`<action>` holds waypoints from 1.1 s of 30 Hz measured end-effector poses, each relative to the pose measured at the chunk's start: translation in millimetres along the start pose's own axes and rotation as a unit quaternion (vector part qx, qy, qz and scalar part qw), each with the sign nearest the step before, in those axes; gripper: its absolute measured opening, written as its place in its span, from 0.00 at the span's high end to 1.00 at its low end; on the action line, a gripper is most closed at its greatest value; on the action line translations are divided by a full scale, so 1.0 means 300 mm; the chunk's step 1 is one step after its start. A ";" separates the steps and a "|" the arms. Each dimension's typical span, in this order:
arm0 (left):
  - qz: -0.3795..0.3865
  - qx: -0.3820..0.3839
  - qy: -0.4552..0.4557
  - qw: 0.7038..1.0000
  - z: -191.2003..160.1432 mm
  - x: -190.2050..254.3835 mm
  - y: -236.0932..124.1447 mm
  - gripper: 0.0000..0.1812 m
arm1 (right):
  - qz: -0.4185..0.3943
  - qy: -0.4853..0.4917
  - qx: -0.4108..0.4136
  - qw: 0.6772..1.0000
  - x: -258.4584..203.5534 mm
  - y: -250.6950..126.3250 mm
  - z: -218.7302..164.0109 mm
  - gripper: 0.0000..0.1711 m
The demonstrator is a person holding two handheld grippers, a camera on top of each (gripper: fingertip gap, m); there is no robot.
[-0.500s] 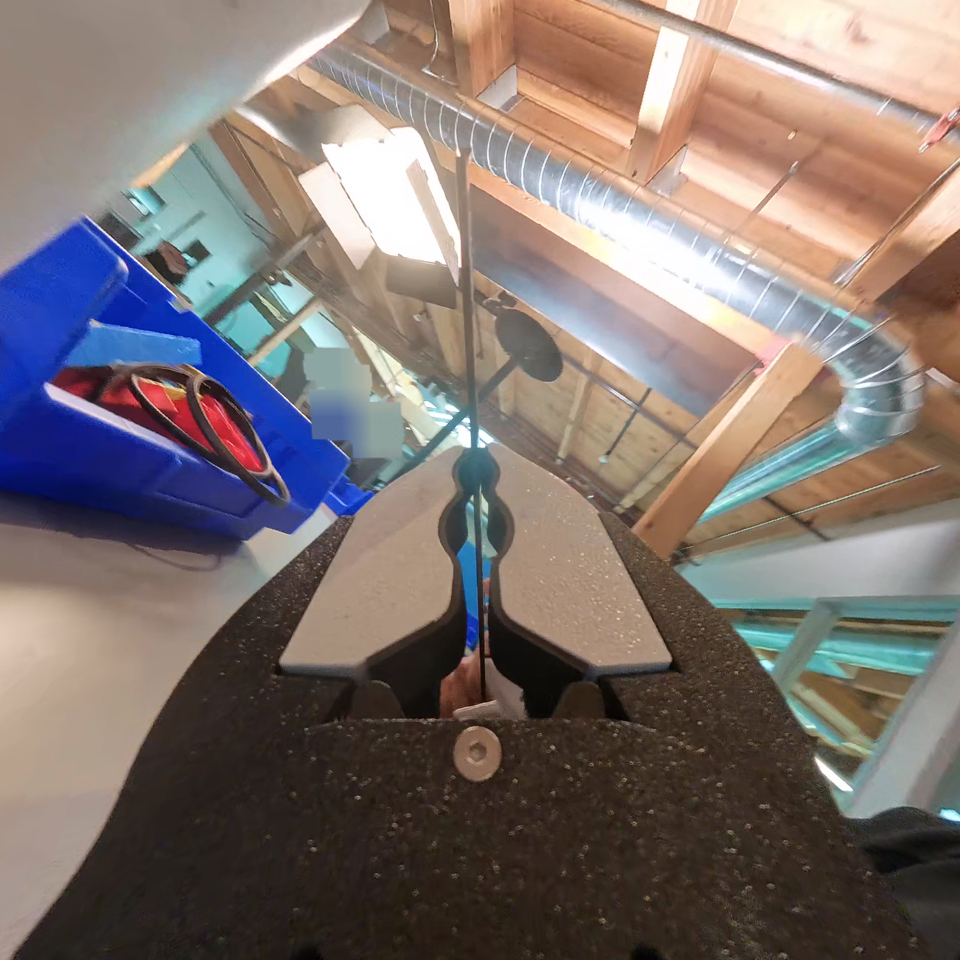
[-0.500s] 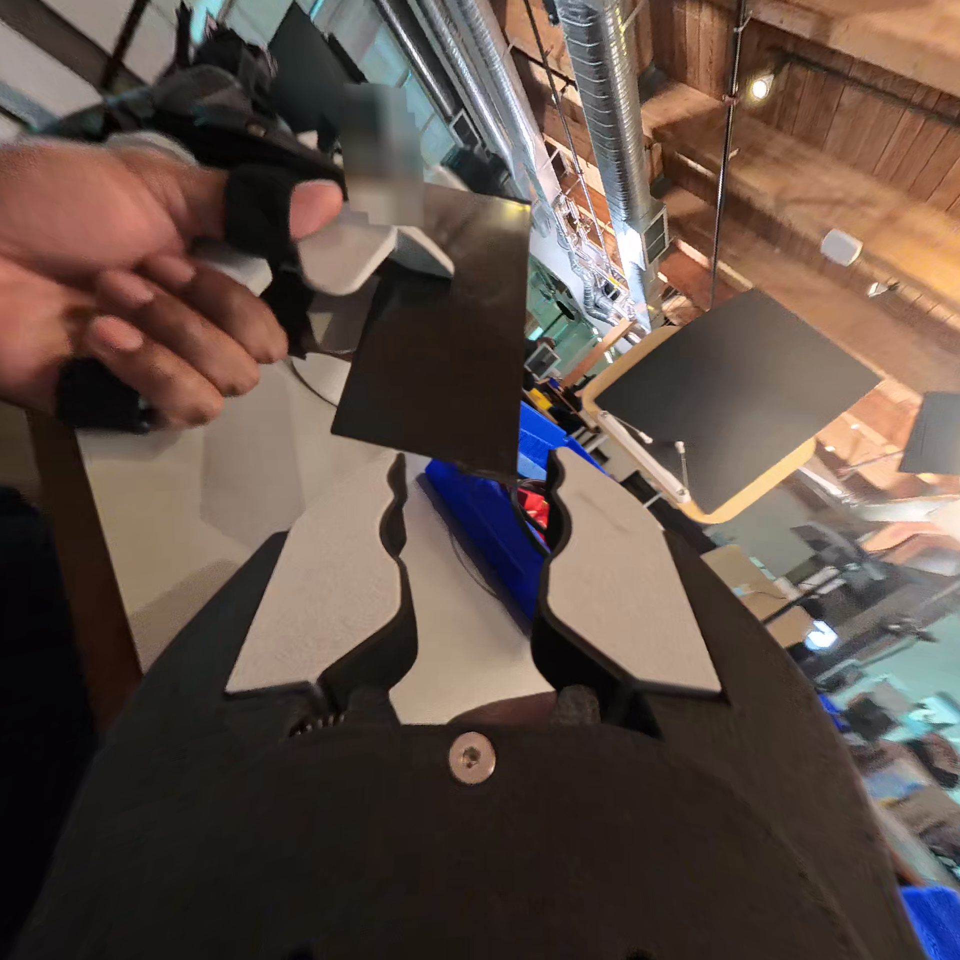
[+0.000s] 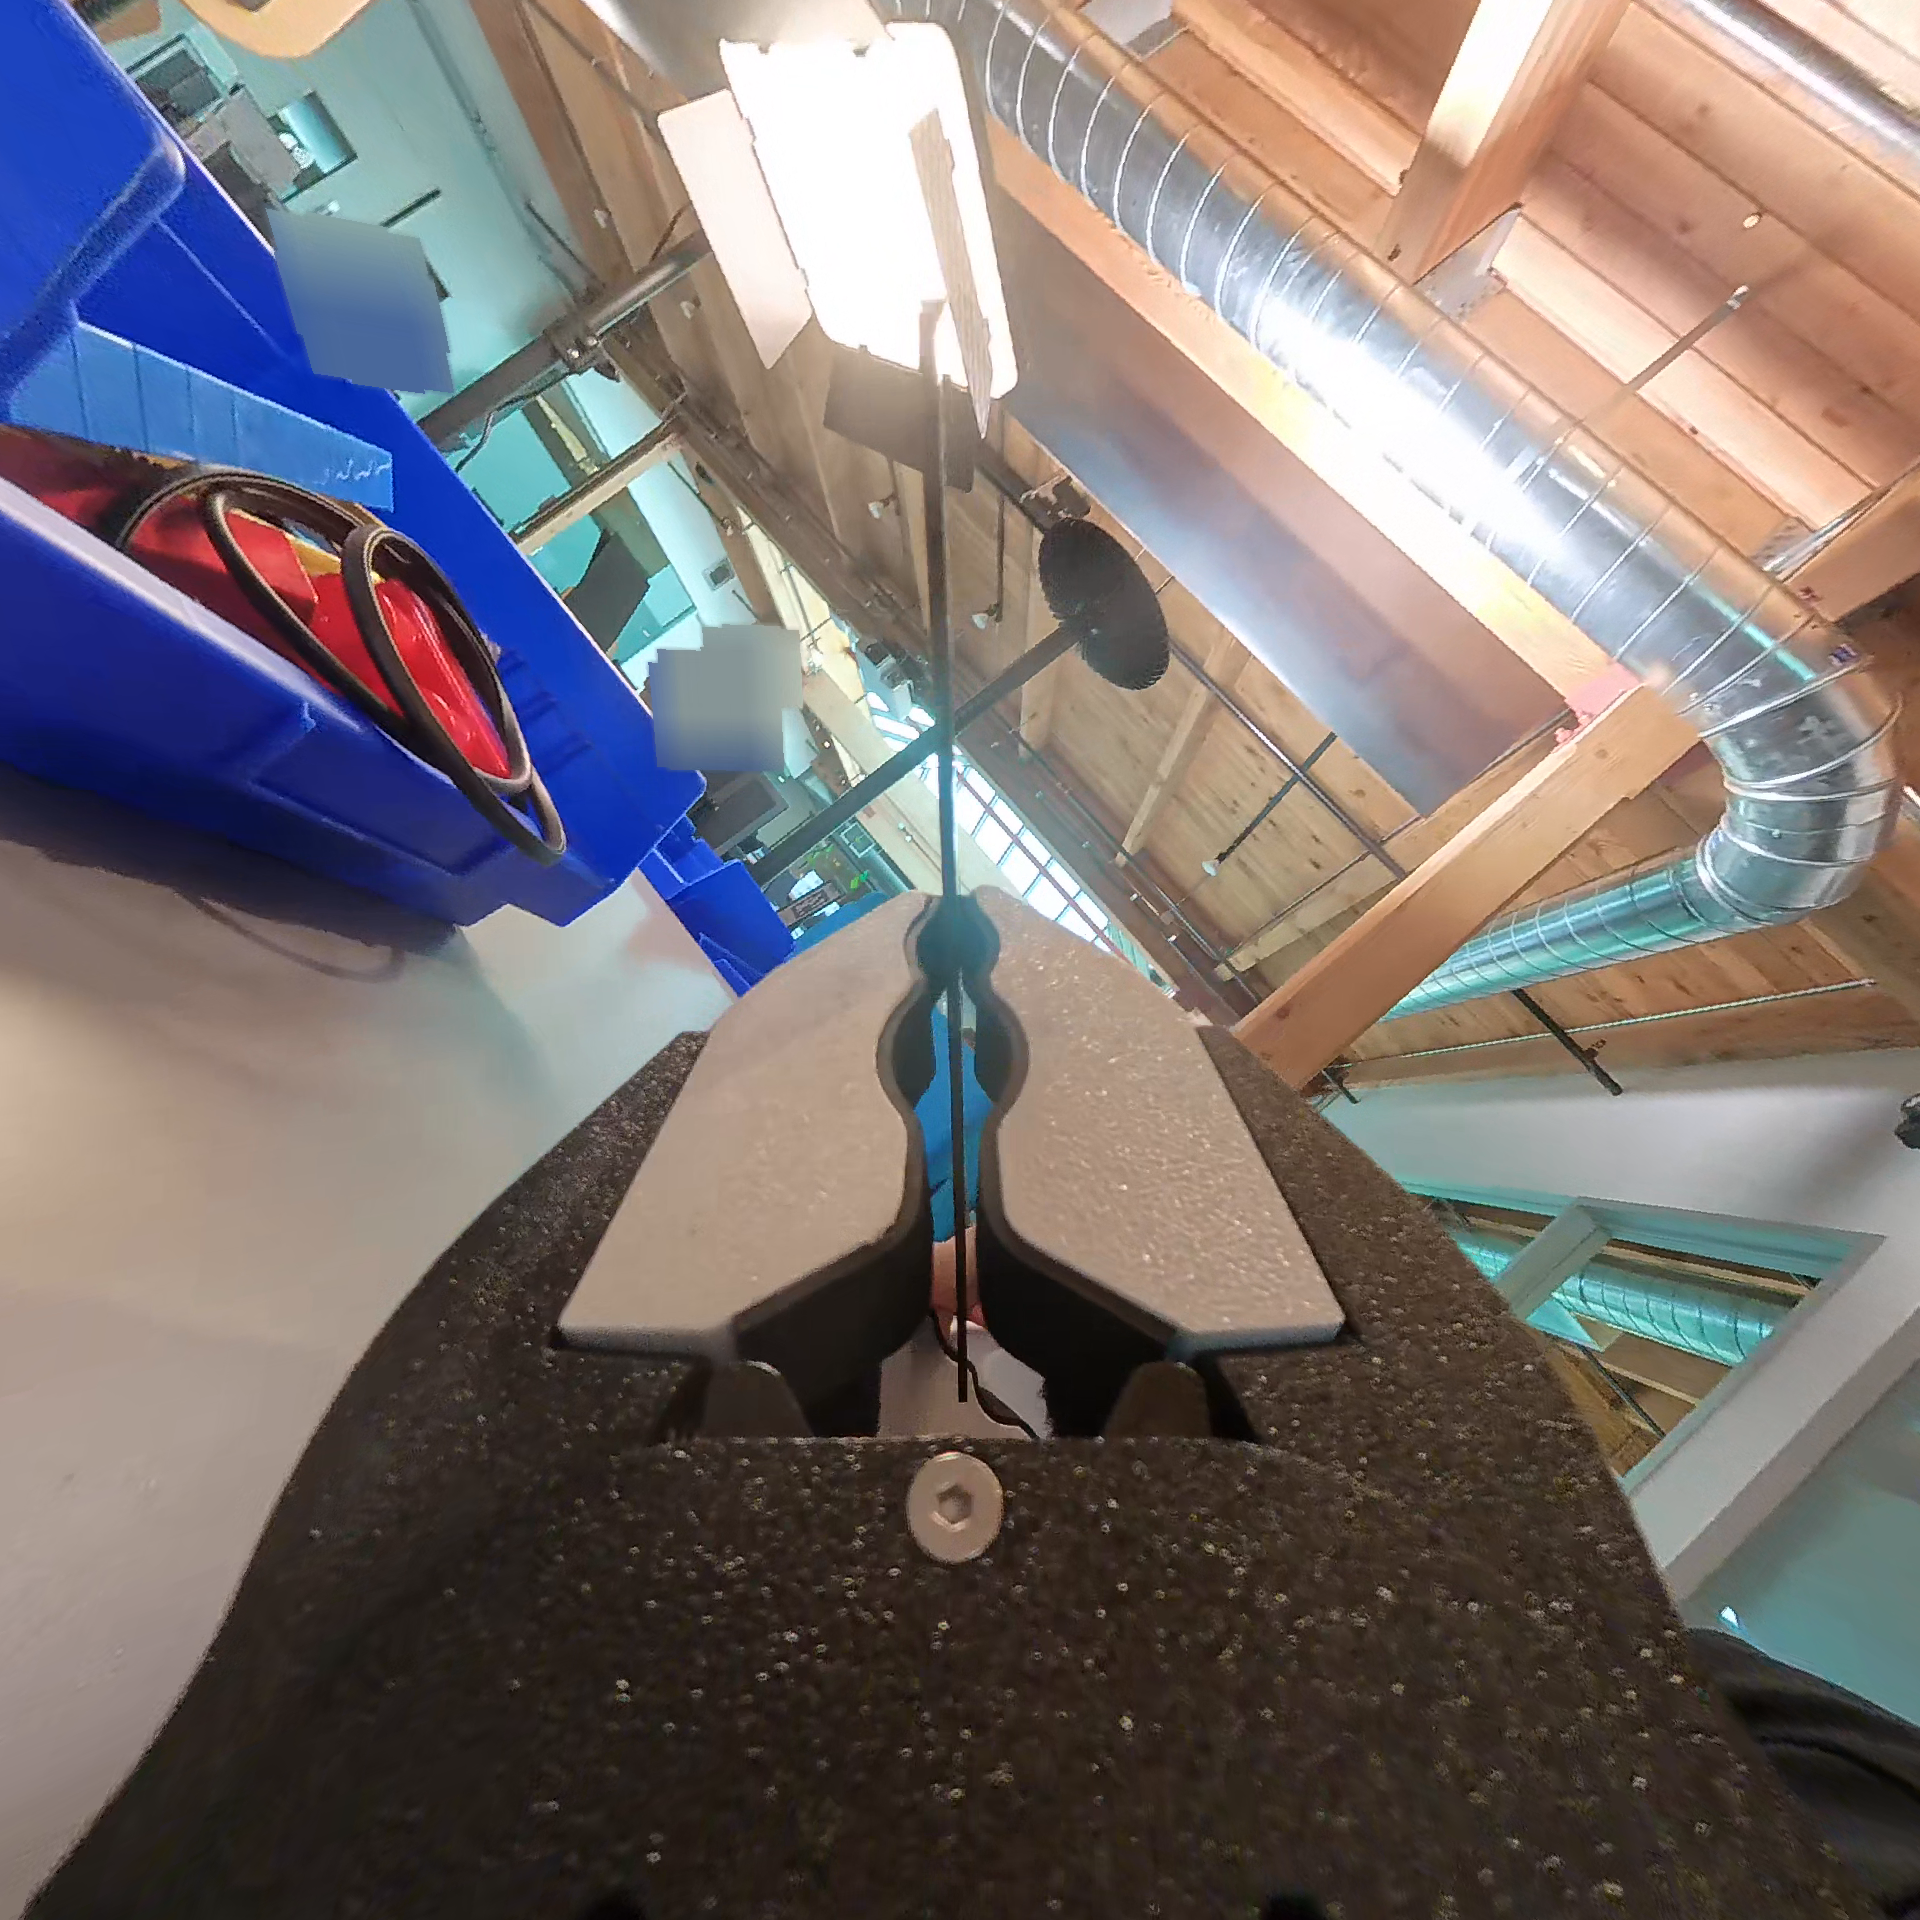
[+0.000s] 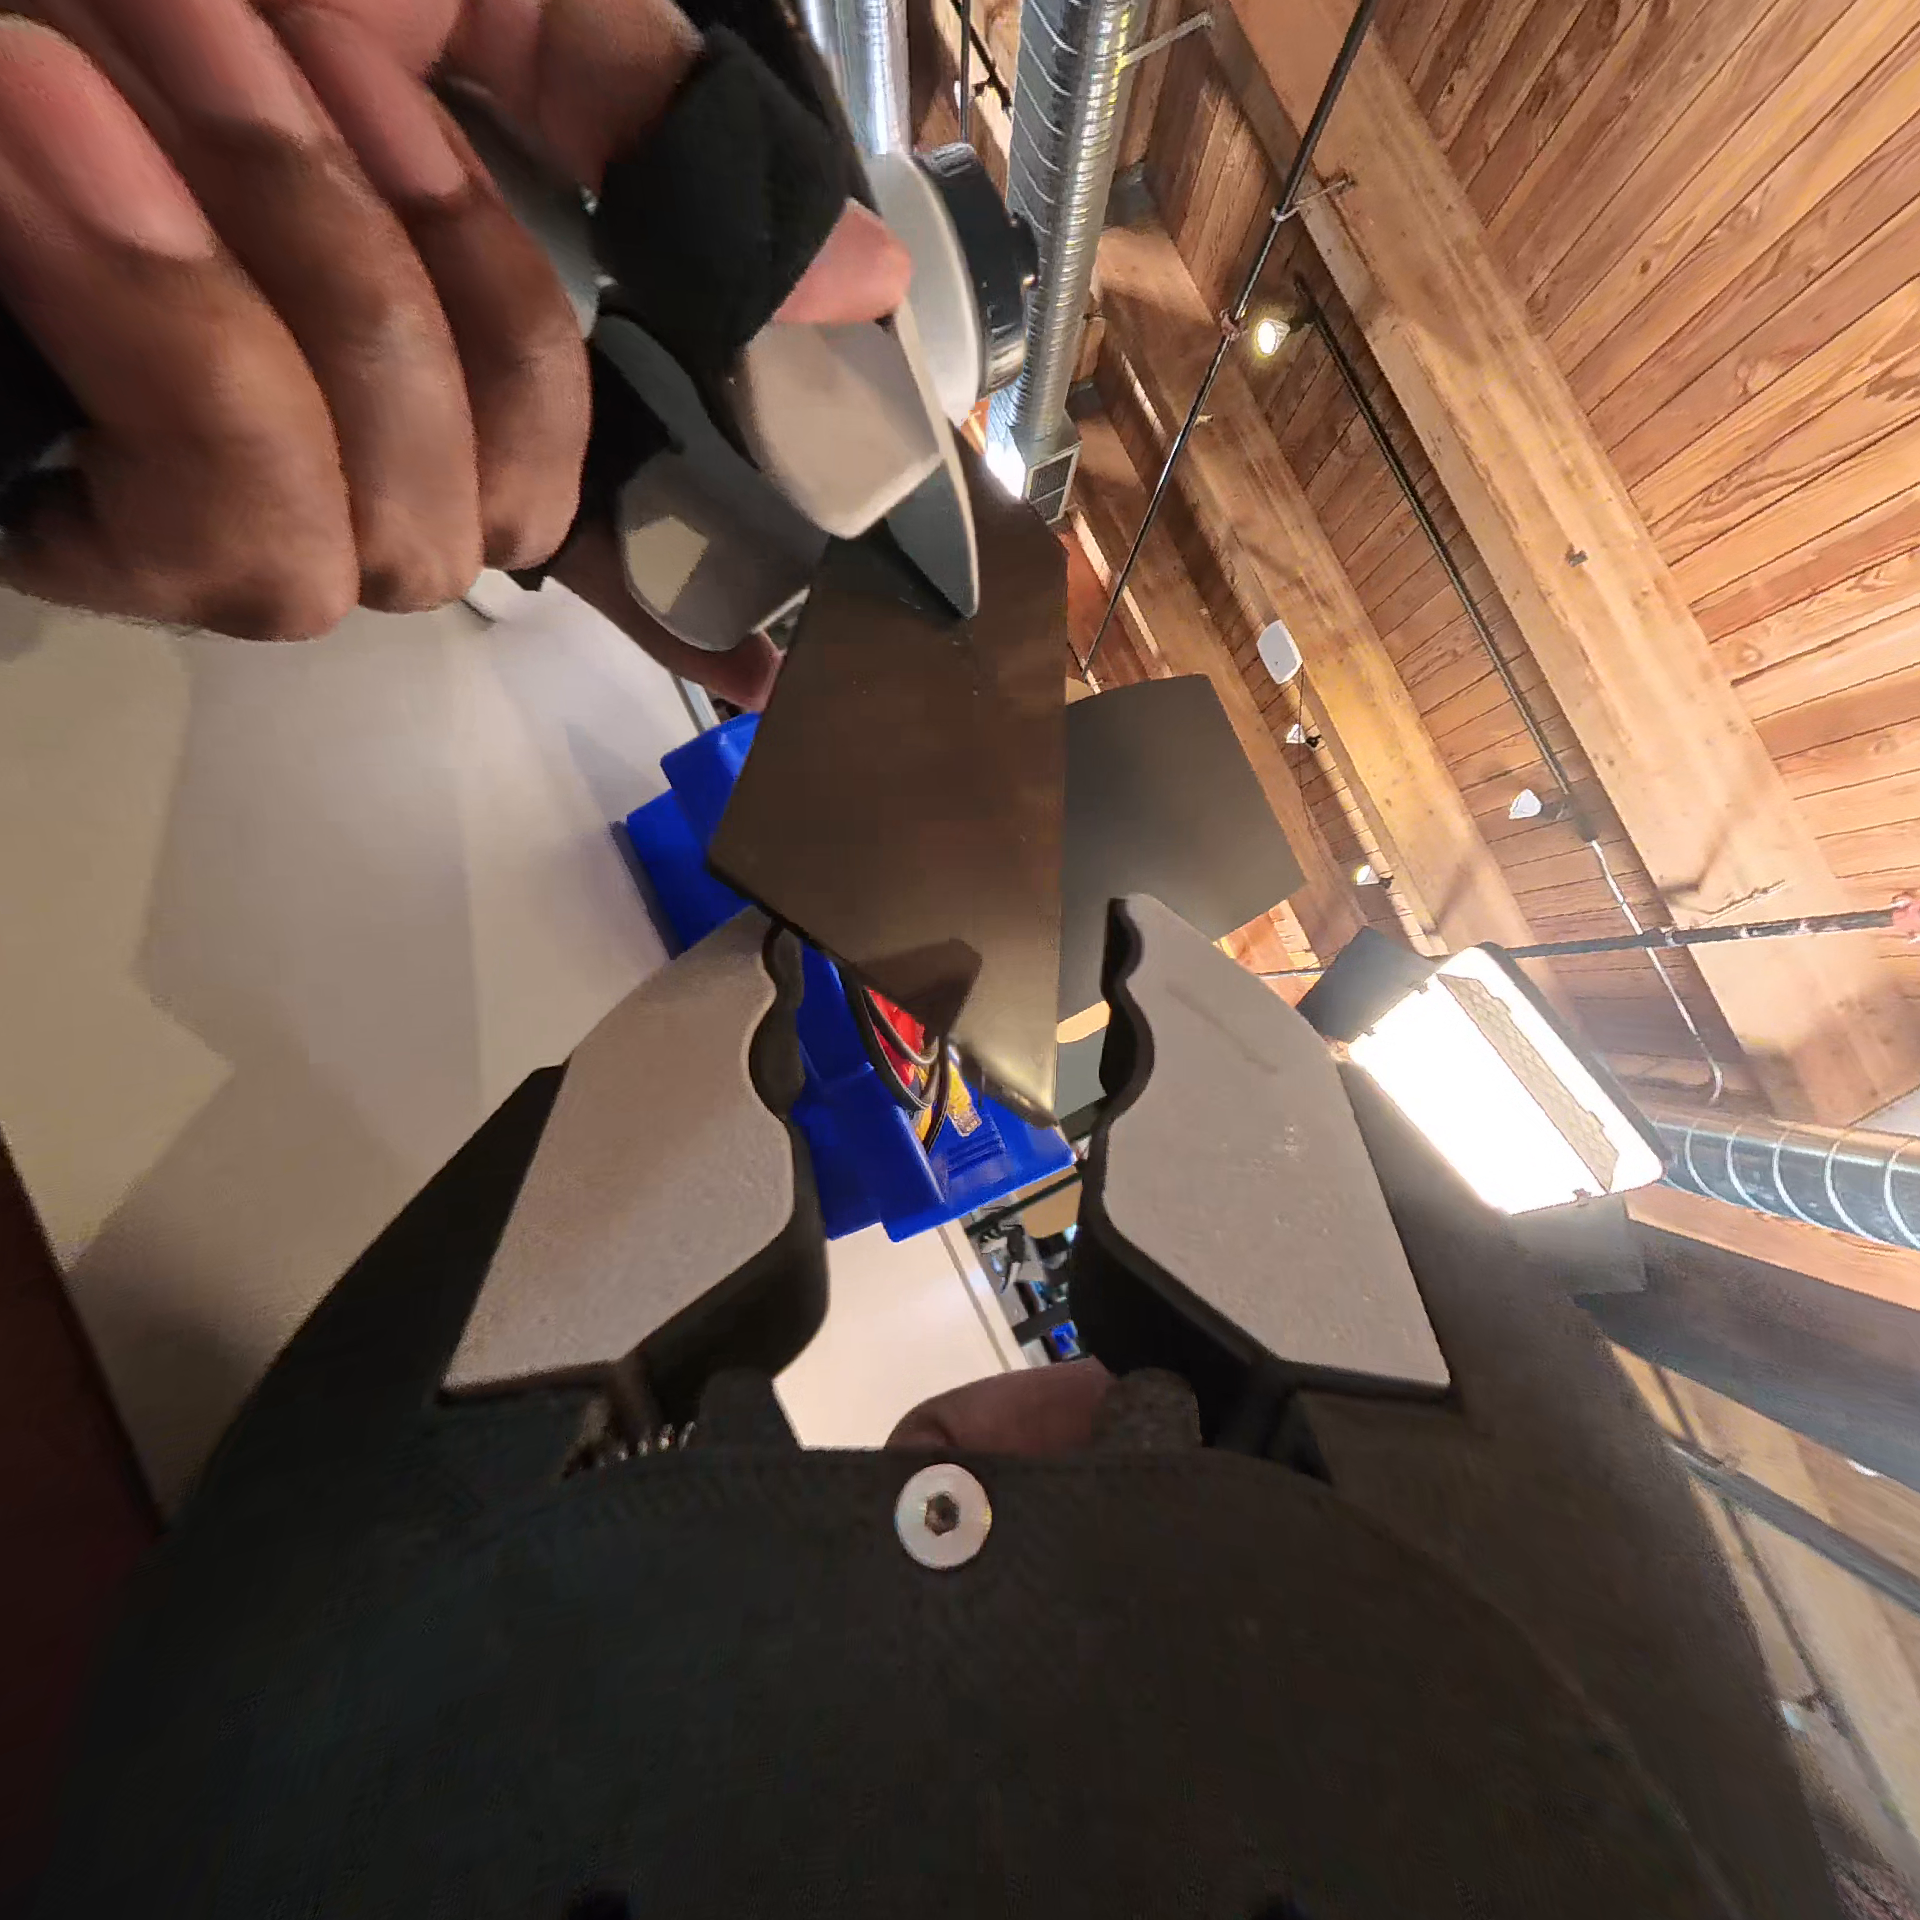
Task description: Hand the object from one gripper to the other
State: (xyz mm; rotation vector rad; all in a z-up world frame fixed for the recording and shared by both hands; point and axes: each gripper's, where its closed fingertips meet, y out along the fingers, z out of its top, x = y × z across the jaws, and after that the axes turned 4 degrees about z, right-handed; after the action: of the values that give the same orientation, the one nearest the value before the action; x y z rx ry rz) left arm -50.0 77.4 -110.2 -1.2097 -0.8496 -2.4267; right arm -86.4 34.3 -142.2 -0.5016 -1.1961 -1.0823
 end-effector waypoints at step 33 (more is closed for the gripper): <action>-0.035 -0.067 0.171 0.982 -0.108 0.081 0.042 0.67 | 0.147 0.851 0.234 0.446 0.268 -0.036 -0.182 0.98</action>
State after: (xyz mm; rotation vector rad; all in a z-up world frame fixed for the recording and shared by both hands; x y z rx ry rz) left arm -78.3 47.4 -101.4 -0.7780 -0.6444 -2.6767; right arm -70.6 -46.6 -89.5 0.8084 0.5231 -0.3789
